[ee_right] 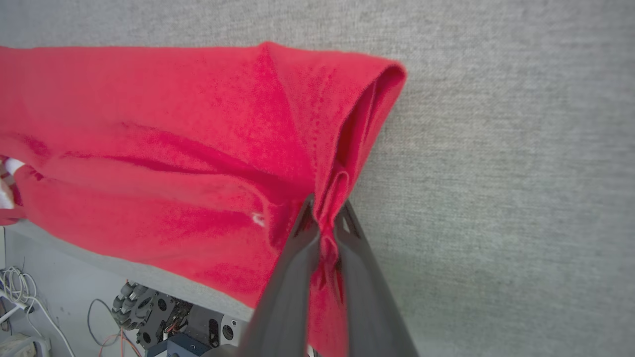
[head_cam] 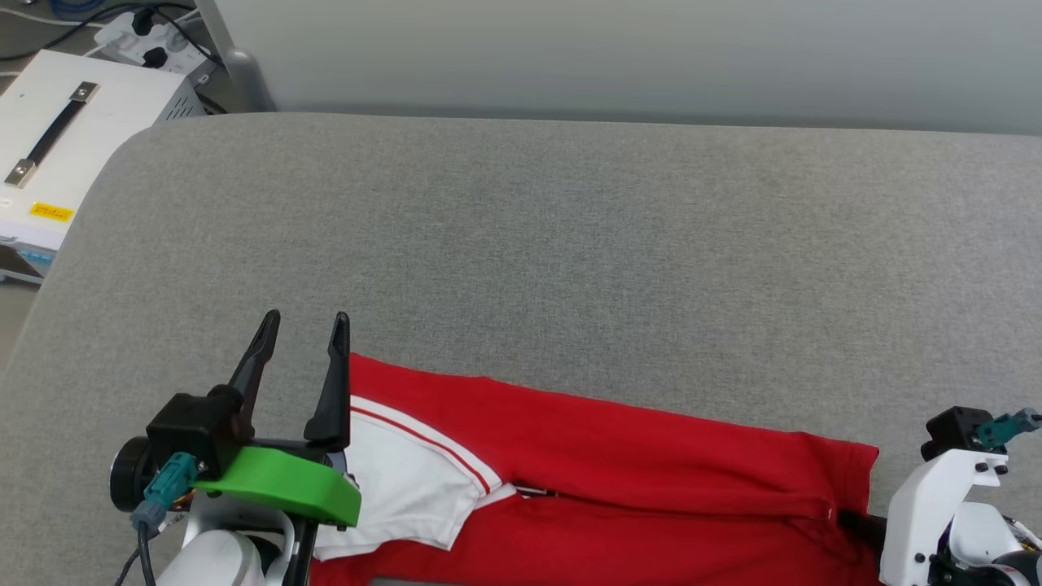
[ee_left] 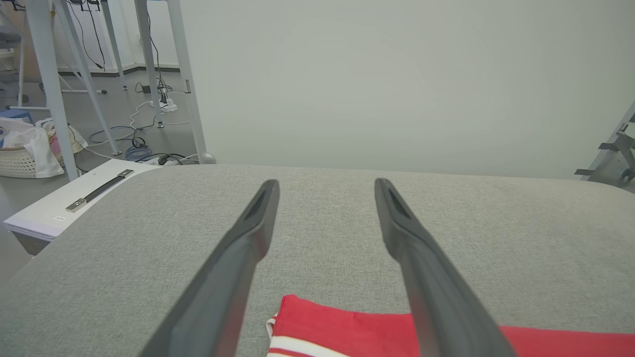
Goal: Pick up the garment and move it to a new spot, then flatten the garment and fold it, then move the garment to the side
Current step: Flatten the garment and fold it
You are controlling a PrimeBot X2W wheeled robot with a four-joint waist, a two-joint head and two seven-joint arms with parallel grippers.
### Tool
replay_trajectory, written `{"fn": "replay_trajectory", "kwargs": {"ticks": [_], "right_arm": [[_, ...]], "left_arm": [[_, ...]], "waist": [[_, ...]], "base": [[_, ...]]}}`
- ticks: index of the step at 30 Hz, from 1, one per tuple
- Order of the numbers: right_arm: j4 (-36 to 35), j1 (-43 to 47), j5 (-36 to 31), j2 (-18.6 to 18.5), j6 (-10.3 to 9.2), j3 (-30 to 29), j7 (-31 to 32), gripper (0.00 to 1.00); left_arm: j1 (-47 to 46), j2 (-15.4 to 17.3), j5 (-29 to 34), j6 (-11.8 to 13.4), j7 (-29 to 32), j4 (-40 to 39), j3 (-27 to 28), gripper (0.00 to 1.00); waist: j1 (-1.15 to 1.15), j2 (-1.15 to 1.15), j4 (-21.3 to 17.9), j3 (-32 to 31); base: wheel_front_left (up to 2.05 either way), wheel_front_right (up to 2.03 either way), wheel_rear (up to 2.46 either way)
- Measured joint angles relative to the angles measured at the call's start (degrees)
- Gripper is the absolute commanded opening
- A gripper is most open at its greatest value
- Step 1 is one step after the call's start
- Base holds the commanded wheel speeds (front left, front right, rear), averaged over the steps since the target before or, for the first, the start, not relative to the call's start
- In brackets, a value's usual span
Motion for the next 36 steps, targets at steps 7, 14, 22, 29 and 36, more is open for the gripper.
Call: {"fn": "replay_trajectory", "kwargs": {"ticks": [7,14,22,29,36], "right_arm": [[-0.2,-0.7,-0.2,-1.8,0.05,-6.2,2.1,0.00],[-2.0,0.8,-1.7,-2.4,0.05,-15.5,4.7,0.00],[-5.0,1.0,6.9,5.3,0.04,-20.3,12.0,0.00],[-5.7,-0.8,23.9,8.3,0.04,-20.2,19.3,0.00],[-0.5,-1.2,41.1,8.4,0.04,-7.3,14.1,0.00]], "left_arm": [[1.5,0.0,0.1,0.4,-0.3,0.1,-0.1,1.00],[2.6,-0.1,0.1,0.4,-0.5,0.3,-0.2,1.00],[3.1,-0.2,0.0,0.4,-0.5,1.1,-0.8,1.00],[3.1,-0.2,-0.4,0.3,-0.5,1.6,-1.3,1.00],[3.0,-0.3,-0.5,0.0,-0.3,1.6,-1.5,1.00]], "waist": [[0.00,0.00,-1.6,-1.5],[0.00,0.00,-2.3,-2.6],[0.00,0.00,-2.6,-3.7],[0.00,0.00,-1.8,-4.7],[0.00,0.00,-0.1,-4.5]], "base": [[0.00,0.00,0.00],[0.00,0.00,0.00],[0.00,0.00,0.00],[0.00,0.00,0.00],[0.00,0.00,0.00]]}}
